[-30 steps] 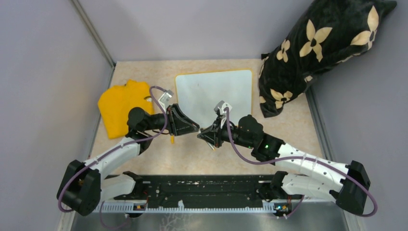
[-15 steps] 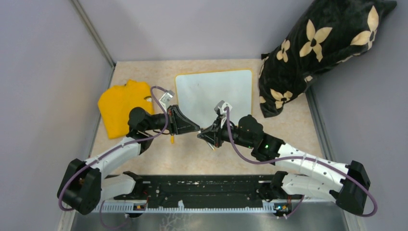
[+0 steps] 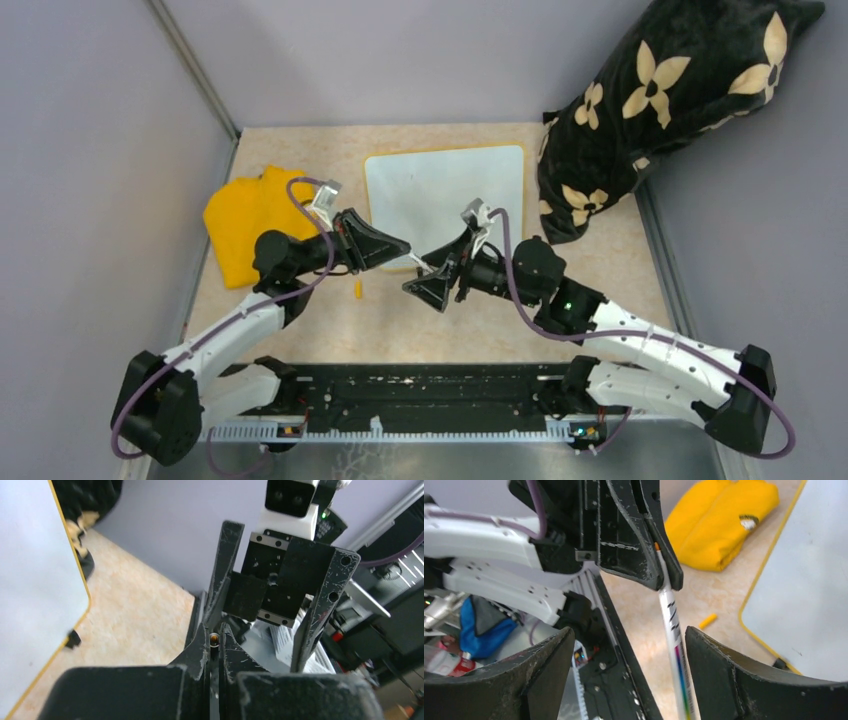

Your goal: Write a sentence on the whiteboard

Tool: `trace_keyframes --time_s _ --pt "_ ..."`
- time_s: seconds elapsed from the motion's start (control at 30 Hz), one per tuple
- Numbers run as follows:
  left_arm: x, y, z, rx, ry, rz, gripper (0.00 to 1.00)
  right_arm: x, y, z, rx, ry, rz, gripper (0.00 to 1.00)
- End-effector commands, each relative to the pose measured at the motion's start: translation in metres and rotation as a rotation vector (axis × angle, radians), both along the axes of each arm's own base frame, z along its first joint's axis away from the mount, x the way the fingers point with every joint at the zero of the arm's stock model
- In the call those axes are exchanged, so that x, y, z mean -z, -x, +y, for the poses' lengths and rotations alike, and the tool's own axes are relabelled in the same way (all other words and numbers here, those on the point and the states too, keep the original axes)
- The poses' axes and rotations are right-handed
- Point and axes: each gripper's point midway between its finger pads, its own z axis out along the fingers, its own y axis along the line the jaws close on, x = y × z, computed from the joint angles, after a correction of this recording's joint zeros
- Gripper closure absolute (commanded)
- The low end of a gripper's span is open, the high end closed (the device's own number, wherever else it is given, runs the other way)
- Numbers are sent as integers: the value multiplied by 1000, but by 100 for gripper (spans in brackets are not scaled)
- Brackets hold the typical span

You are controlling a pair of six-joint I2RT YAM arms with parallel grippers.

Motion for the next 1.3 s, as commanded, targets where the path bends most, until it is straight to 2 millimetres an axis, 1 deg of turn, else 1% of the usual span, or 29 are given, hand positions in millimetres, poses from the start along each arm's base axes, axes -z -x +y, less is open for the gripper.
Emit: trace_keyframes --time_s 0.0,0.07,0.13,0.23,0.37,0.53,0.63,0.77,1.03,1.13,1.27 --pt "-59 -18 17 -206 158 -65 100 -88 8 -13 -14 -265 -46 20" --pt "-76 -22 27 -274 209 -71 100 -103 8 -20 -12 -345 -37 21" --pt "-89 -23 33 -313 251 -69 100 -120 5 -35 12 -457 -43 22" --pt "-106 -21 39 -326 295 -65 100 -130 2 -47 14 -586 -14 24" --pt "-122 -16 42 -312 339 -46 100 -140 2 -47 -20 -645 11 25" --pt "-135 -15 50 -332 400 -15 100 -156 10 -44 -99 -685 -16 25" --pt "-138 -15 55 -343 430 10 100 -158 7 -40 -102 -686 -10 25" --pt "-141 -9 59 -349 434 -8 100 -156 2 -37 -93 -677 -2 24" --pt "-131 -7 63 -405 366 -57 100 -157 4 -54 -15 -635 -59 22" --pt "-134 -7 68 -431 382 -67 100 -148 2 -56 10 -606 -46 22" --pt "-142 -5 72 -450 402 -82 100 -135 -2 -54 28 -573 -17 23"
